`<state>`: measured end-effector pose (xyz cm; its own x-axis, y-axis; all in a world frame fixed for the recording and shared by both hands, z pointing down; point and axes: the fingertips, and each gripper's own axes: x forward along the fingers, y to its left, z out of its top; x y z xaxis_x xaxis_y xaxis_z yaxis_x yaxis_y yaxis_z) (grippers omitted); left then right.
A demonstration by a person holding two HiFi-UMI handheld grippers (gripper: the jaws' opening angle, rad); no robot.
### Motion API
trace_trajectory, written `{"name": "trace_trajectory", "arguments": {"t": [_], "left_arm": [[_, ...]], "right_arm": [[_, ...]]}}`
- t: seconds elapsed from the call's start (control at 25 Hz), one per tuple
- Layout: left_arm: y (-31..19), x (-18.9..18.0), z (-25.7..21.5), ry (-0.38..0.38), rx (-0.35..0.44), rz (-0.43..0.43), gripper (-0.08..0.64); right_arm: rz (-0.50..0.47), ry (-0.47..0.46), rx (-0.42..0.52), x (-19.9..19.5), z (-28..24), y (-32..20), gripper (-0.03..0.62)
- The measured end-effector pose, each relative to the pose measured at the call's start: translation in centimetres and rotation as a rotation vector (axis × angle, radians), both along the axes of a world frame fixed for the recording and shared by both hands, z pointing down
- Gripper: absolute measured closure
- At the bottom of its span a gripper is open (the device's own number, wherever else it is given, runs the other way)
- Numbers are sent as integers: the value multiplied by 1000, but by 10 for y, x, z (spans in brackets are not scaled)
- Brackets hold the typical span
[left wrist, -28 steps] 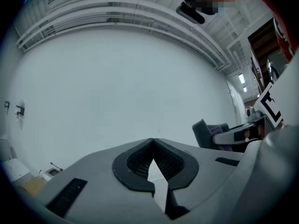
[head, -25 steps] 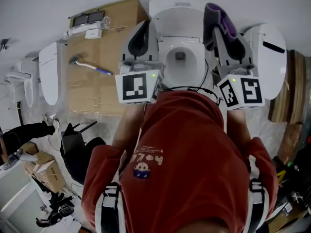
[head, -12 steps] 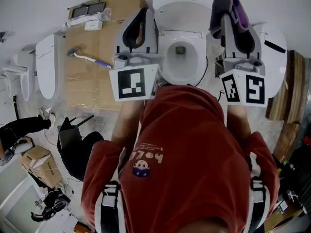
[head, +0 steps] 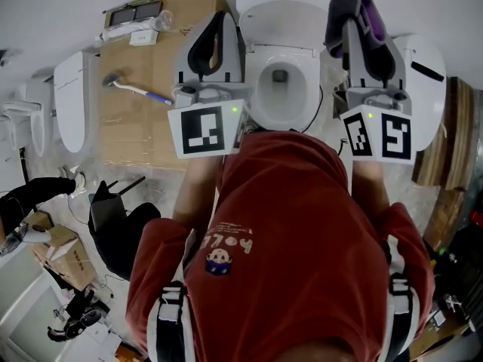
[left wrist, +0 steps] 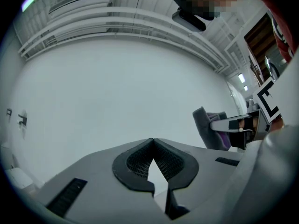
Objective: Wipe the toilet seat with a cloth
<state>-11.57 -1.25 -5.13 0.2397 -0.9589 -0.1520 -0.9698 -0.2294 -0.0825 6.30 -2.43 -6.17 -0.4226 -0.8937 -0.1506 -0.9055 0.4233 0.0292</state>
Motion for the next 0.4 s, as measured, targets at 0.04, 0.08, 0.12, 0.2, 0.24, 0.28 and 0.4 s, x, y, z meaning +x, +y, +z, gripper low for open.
{"name": "trace_trajectory", "arguments": {"t": [0.04,0.08,0.12,0.2,0.24,0.28,0.4], "left_arm": [[0,1,0,-2,2,0,546],[0,2,0,-3,3,-1,546],[0,2,0,-3,4,-1,546],[0,2,-1,-1,5,-2,546],[0,2,-1,1,6,-3,546],[-1,2,-1,2,6,-4,546],[-1,0,-1,5,4,-8,546]], "right_arm": [[0,-1,0,1,0,0,535],[0,-1,0,2,0,0,535],[0,-1,0,2,0,0,535],[-1,-2,2,2,0,-1,535],[-2,-2,3,2,0,-1,535],[-2,-2,4,1,0,-1,535],[-3,0,5,-1,1,-3,535]]}}
